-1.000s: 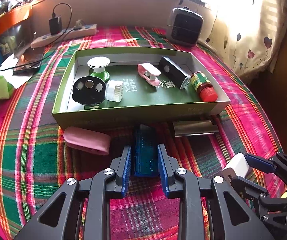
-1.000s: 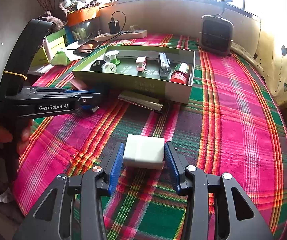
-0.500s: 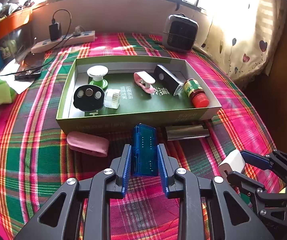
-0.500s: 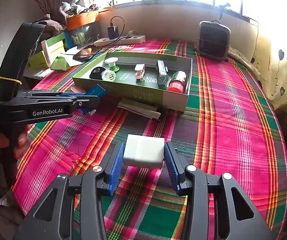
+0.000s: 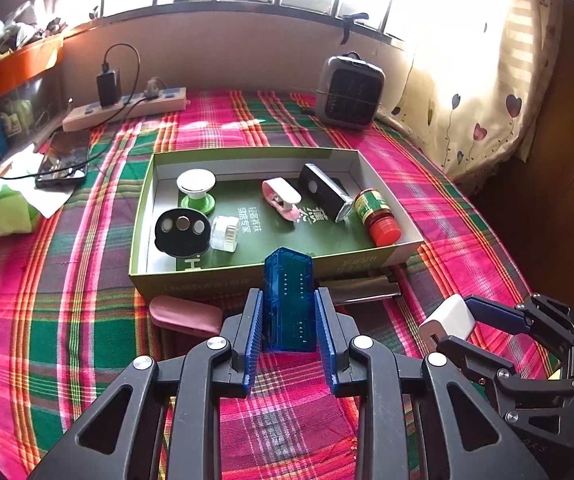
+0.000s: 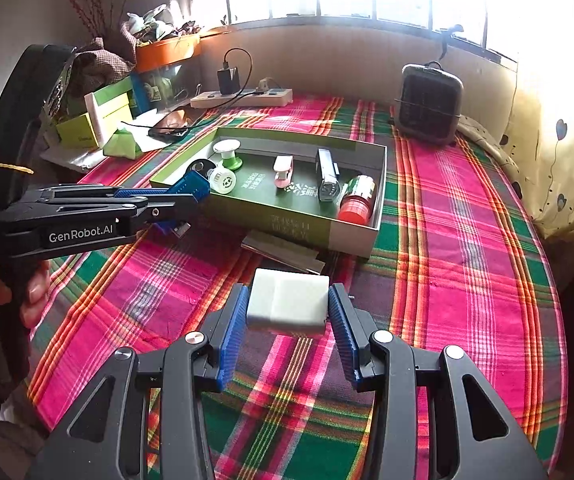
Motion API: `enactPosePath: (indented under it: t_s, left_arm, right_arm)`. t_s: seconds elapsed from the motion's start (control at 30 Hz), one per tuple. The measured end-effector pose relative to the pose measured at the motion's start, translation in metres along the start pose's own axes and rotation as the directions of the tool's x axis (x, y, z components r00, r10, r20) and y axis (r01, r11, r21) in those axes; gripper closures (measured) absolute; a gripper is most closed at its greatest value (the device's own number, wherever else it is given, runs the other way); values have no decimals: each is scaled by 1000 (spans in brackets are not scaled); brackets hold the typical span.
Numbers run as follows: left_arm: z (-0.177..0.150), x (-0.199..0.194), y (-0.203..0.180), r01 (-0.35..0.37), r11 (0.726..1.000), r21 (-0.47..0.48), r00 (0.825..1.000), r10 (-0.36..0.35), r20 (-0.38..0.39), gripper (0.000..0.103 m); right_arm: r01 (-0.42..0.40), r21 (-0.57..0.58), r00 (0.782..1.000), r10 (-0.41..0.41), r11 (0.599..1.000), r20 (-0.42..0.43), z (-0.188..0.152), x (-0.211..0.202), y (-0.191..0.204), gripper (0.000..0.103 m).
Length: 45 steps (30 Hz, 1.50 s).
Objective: Organize rigid objects
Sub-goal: 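Carry the white charger and blue USB stick over the green box, lowering them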
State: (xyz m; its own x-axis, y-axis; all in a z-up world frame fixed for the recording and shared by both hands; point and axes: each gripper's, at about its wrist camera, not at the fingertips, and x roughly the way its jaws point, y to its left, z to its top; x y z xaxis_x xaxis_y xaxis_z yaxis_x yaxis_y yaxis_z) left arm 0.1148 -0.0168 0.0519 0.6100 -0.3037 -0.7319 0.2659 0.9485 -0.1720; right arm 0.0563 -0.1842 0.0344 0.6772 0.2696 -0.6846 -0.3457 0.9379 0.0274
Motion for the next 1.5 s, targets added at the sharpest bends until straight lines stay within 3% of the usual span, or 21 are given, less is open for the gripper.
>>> enactPosePath:
  t_s: [0.67,1.5]
  left_arm:
    - [43,-2,14,33,999,1,998,-33,45,78]
    - [93,43,39,36,999,-24,999,-36,31,78]
  right_arm:
    - [8,4,999,-8,1000,32,39,16,3,60]
    - [8,91,1000,-9,996,2,84,77,-9,60]
